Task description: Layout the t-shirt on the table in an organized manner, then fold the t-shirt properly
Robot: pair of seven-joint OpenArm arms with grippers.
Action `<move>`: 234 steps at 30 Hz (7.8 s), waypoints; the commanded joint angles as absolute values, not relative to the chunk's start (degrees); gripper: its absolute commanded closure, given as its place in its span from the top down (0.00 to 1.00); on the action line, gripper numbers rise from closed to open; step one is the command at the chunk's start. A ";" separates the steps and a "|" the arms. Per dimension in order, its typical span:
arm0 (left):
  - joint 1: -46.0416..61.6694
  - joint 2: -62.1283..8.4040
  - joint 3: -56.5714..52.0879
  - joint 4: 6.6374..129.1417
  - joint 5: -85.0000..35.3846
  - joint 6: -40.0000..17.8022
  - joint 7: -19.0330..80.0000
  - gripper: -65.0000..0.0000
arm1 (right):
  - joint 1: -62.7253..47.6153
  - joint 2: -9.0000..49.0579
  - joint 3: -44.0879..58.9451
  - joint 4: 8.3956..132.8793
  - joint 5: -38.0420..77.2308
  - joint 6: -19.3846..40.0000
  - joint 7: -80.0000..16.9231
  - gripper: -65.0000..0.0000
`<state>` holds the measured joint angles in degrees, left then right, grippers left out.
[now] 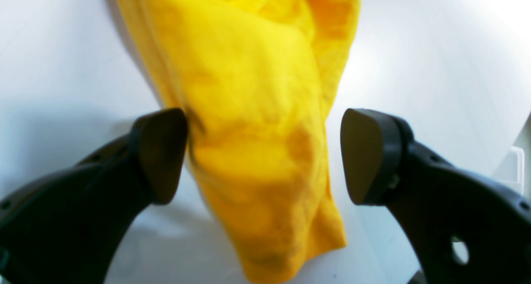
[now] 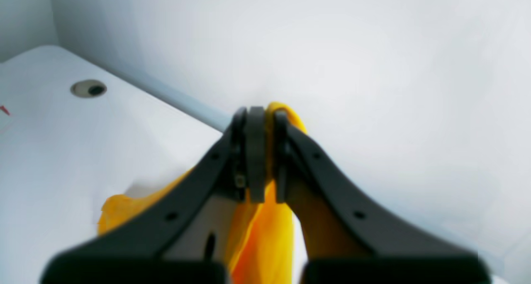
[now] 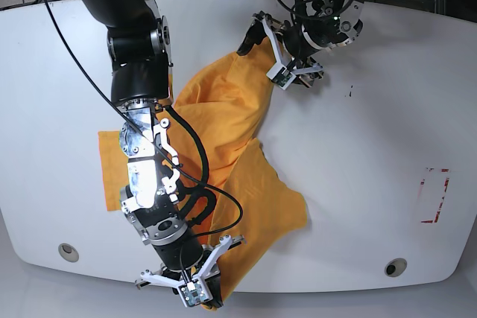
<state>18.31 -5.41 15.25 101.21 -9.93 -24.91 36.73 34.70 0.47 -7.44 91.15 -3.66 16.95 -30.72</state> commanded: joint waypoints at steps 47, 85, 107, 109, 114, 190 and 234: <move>11.38 -10.07 -5.85 99.21 -10.59 -33.19 37.76 0.00 | 47.08 4.18 -0.22 91.38 -3.21 16.84 -33.19 0.00; -28.88 -20.70 -31.43 110.90 -10.68 -40.00 63.69 0.00 | 73.80 13.23 -0.22 62.64 -3.03 17.01 -30.37 0.00; -38.37 -24.75 -28.18 110.46 -10.59 -40.00 69.05 0.00 | 74.80 17.27 2.33 61.05 -1.19 21.05 -34.24 0.00; -36.70 -24.66 -28.35 110.46 -10.59 -40.00 69.05 0.00 | 73.27 17.27 4.44 63.08 -1.45 21.49 -34.42 0.00; -29.76 -24.40 -30.46 110.64 -10.77 -40.00 68.79 0.00 | 63.96 17.36 8.31 70.81 -1.36 21.85 -38.46 0.00; 25.19 -20.00 -38.02 110.55 -10.42 -40.00 54.11 0.00 | -14.46 6.90 26.15 110.11 -1.27 26.15 -41.45 0.00; 21.93 -22.29 -38.64 113.36 -24.75 -40.00 64.04 0.69 | -14.64 4.79 25.89 109.85 -1.36 26.15 -41.45 0.00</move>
